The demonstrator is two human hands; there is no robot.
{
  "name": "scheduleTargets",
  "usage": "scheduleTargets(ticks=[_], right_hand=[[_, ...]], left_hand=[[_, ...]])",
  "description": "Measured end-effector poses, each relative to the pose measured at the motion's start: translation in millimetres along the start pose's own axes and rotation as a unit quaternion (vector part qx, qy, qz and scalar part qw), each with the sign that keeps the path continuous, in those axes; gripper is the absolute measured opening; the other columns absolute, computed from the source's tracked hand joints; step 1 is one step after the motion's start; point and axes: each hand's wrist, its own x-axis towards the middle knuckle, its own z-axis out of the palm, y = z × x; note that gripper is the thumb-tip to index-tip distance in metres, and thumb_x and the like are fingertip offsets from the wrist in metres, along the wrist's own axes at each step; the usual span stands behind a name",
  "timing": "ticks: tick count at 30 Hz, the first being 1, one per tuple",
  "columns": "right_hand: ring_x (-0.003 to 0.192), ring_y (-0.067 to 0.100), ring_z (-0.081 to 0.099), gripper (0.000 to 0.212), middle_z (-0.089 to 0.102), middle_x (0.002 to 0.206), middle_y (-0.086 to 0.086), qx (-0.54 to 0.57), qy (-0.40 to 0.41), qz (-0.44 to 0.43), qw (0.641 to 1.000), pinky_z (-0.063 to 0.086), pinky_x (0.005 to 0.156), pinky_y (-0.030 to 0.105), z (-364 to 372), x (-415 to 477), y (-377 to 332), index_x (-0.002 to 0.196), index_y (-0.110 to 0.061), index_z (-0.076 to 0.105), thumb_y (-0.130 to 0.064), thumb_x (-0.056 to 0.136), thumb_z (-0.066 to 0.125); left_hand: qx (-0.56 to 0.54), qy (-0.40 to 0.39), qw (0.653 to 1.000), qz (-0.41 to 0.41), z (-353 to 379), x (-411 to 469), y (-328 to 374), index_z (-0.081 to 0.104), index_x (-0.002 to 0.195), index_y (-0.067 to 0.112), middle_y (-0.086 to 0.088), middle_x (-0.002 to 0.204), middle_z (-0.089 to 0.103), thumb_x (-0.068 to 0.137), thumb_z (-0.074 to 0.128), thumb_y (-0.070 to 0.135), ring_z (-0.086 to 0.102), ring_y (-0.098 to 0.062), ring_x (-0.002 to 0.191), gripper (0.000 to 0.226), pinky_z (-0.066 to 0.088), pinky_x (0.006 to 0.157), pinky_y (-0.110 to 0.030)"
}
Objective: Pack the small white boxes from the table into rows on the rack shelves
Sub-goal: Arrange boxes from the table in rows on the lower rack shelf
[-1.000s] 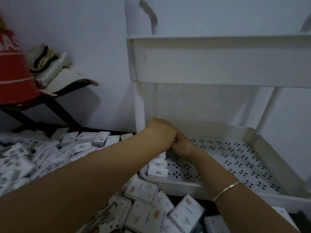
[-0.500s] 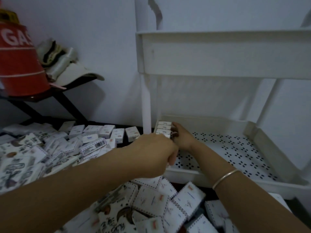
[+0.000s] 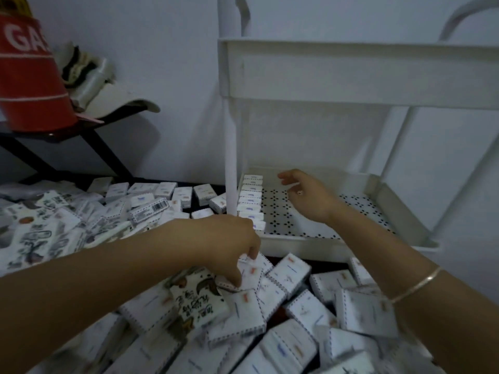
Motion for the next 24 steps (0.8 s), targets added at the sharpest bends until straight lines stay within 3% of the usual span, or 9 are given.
scheduleTargets(ticks=[3,5,11,13,15,19,24], right_hand=[[0.097,0.015,0.057,0.039,0.059,0.114,-0.005,-0.021,0.044,-0.053,0.997,0.045,0.084,0.025,-15,-43,-15,0.128,-0.019,0.052,-0.001,0.094,0.046],[0.090,0.012,0.059,0.033,0.062,0.104,-0.008,-0.077,0.028,-0.056,0.995,0.048,0.079,0.026,-22,-69,-21,0.121,-0.022,0.055,-0.006,0.093,0.050],[0.093,0.014,0.061,0.026,0.067,0.107,-0.007,-0.305,-0.068,0.036,0.949,0.052,0.083,0.030,-13,-110,-24,0.114,-0.027,0.066,-0.024,0.095,0.049],[0.084,0.017,0.061,0.021,0.067,0.095,-0.004,-0.342,-0.096,0.047,0.934,0.052,0.074,0.029,0,-114,-23,0.103,-0.023,0.068,-0.029,0.094,0.050],[0.074,0.018,0.055,0.023,0.057,0.078,-0.003,-0.375,-0.103,0.055,0.920,0.042,0.060,0.026,11,-115,-24,0.087,-0.018,0.062,-0.037,0.094,0.049],[0.078,0.018,0.050,0.037,0.059,0.090,-0.001,-0.453,-0.061,0.077,0.886,0.035,0.065,0.029,29,-115,-28,0.087,-0.021,0.054,-0.056,0.093,0.045],[0.082,0.019,0.052,0.050,0.058,0.093,0.000,-0.422,-0.064,0.125,0.896,0.038,0.068,0.029,40,-113,-27,0.099,-0.020,0.060,-0.066,0.088,0.045]], left_hand=[[0.005,0.008,1.000,-0.008,2,0,3,0.058,0.123,0.031,0.005,0.113,0.041,0.077,0.075,0.048,0.049,-0.018,0.107,0.052,0.046,0.092,-0.035],[-0.001,0.021,1.000,-0.003,3,-1,3,0.059,0.118,0.032,0.006,0.112,0.041,0.075,0.076,0.047,0.047,-0.017,0.108,0.048,0.046,0.092,-0.036],[-0.081,0.107,0.991,0.001,11,0,1,0.051,0.102,0.030,0.008,0.109,0.051,0.072,0.080,0.039,0.047,-0.011,0.102,0.043,0.046,0.090,-0.032],[-0.135,0.135,0.981,-0.012,15,-1,-1,0.051,0.103,0.029,0.010,0.106,0.056,0.073,0.081,0.036,0.051,-0.010,0.096,0.043,0.047,0.086,-0.029],[-0.178,0.158,0.971,-0.016,17,-3,-3,0.051,0.101,0.031,0.012,0.102,0.059,0.073,0.081,0.034,0.055,-0.008,0.094,0.041,0.049,0.082,-0.028],[-0.243,0.182,0.953,-0.015,17,-10,-11,0.048,0.105,0.036,0.013,0.103,0.059,0.081,0.074,0.030,0.057,-0.008,0.094,0.037,0.052,0.082,-0.030],[-0.286,0.190,0.939,-0.021,21,-14,-14,0.043,0.122,0.038,0.002,0.121,0.050,0.094,0.051,0.016,0.053,-0.016,0.102,0.037,0.049,0.082,-0.036]])
